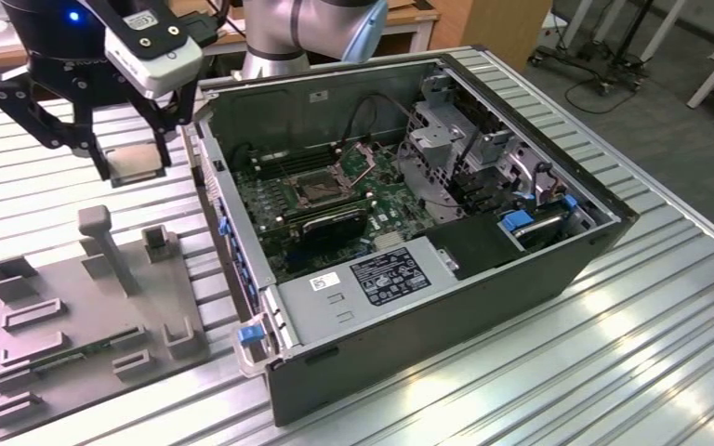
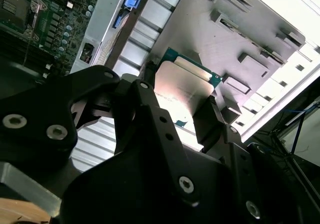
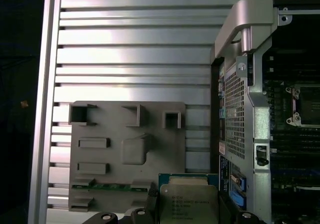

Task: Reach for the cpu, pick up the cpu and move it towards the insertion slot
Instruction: 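Pick up the cpu and move it towards the insertion slot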

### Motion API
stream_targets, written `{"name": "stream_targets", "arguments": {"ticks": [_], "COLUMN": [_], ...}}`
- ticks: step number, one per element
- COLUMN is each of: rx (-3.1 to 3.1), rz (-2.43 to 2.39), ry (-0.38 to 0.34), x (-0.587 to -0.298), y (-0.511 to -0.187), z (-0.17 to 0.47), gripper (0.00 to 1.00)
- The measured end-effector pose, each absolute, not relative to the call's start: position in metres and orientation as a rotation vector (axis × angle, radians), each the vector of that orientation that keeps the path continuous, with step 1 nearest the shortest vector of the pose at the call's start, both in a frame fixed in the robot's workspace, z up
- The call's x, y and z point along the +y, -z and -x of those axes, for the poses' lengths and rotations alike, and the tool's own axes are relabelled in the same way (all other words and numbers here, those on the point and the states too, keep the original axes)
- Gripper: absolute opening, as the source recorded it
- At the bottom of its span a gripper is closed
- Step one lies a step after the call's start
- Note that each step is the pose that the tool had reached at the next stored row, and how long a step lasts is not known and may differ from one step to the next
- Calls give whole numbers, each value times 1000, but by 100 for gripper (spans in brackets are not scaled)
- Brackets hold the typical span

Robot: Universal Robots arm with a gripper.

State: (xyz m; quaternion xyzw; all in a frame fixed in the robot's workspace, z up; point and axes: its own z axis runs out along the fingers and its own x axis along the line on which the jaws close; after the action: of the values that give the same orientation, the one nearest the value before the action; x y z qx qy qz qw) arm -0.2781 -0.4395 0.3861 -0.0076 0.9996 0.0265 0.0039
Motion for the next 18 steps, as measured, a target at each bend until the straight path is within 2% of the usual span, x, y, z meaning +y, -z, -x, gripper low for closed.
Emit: {"name": "stream_targets", "arguments": {"ticks": [18], "rx": [3133], "rz": [24], "ry": [-83], "x": [-440], "y": [-385], "z": [265], "gripper": [54]}}
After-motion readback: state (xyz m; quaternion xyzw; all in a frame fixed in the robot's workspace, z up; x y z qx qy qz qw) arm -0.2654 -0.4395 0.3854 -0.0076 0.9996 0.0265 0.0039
